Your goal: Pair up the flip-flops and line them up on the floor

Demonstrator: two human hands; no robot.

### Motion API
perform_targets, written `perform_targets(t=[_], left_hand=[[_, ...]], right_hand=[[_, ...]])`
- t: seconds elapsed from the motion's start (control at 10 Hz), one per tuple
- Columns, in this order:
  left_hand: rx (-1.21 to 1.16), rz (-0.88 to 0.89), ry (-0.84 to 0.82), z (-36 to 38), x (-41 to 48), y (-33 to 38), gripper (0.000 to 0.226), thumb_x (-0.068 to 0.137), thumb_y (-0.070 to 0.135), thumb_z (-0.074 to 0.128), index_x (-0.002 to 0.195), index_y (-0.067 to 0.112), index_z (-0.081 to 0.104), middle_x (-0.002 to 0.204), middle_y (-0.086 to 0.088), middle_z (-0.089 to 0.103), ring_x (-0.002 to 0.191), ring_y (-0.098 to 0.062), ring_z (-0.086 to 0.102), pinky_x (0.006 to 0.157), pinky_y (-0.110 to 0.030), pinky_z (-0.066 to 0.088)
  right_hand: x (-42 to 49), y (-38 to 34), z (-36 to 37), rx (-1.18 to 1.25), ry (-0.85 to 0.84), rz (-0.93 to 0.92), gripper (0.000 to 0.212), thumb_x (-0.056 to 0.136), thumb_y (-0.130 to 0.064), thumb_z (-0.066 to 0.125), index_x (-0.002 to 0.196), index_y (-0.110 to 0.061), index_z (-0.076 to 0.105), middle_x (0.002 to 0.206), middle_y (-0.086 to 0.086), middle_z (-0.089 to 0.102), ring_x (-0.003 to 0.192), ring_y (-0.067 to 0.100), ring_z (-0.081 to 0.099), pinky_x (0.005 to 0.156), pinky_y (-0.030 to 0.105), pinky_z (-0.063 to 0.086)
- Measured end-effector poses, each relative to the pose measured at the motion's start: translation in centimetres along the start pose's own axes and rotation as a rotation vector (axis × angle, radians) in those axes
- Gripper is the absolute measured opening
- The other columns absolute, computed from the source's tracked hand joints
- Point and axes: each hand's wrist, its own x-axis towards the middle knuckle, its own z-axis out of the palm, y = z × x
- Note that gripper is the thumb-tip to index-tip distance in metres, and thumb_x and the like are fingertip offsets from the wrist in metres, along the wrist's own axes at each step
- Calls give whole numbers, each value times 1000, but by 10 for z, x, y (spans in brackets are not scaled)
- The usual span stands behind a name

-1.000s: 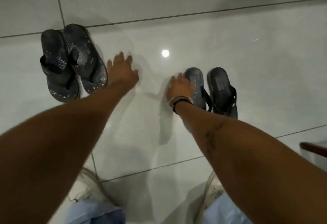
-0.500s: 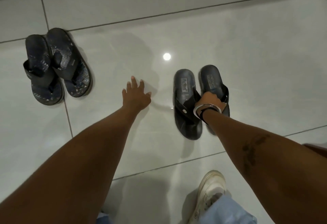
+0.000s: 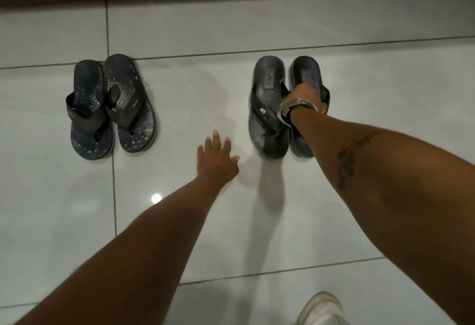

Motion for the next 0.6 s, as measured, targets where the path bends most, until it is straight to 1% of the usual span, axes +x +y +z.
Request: perform_targets(t=[0.1, 0.2, 0.3, 0.4, 0.5, 0.6], left_hand=[[9, 20, 19, -5, -2, 8, 63, 102, 46, 26, 155, 18, 5, 162, -15, -10, 149, -34, -2, 121, -50, 7], [24, -44, 64, 1, -1, -30, 63, 102, 45, 27, 155, 17, 5, 162, -15, -9, 149, -34, 0, 121, -50, 7], [20, -22, 35, 5, -1, -23, 62, 102, 44, 28, 154, 18, 8, 163, -15, -6, 148, -34, 4, 121, -50, 8], [27, 0, 19, 5, 0, -19, 61, 102, 44, 29, 154, 19, 10, 163, -15, -4, 148, -34, 7, 121, -50, 8], [30, 20, 39, -7, 1, -29, 58, 102, 42, 32, 153, 20, 17, 163, -13, 6, 146, -31, 19, 119, -51, 11], [-81, 34, 98, -38, -19, -29, 50, 103, 36, 33, 150, 21, 28, 154, -12, 36, 134, -29, 44, 113, -46, 24]], right_hand=[[13, -2, -1, -24, 46, 33, 17, 84, -17, 57, 93, -4, 66, 87, 11, 69, 84, 31, 64, 81, 37, 50], [5, -42, 20, 23, 83, -17, 16, 82, -17, 61, 92, -5, 65, 88, 12, 66, 90, 31, 63, 84, 38, 50], [16, -36, 23, 22, 10, -21, 27, 85, -15, 59, 109, -2, 60, 108, 19, 63, 107, 35, 58, 95, 45, 47], [24, -22, 23, 145, -93, -46, 42, 82, -24, 62, 120, -7, 55, 129, 16, 54, 120, 35, 48, 102, 52, 39], [10, -18, 21, 131, 58, -37, 35, 84, -30, 61, 109, -7, 60, 106, 15, 62, 110, 33, 52, 102, 49, 34], [-25, -8, -4, 88, 135, -121, 38, 86, -40, 53, 102, -8, 64, 105, 14, 63, 110, 33, 52, 104, 50, 30]])
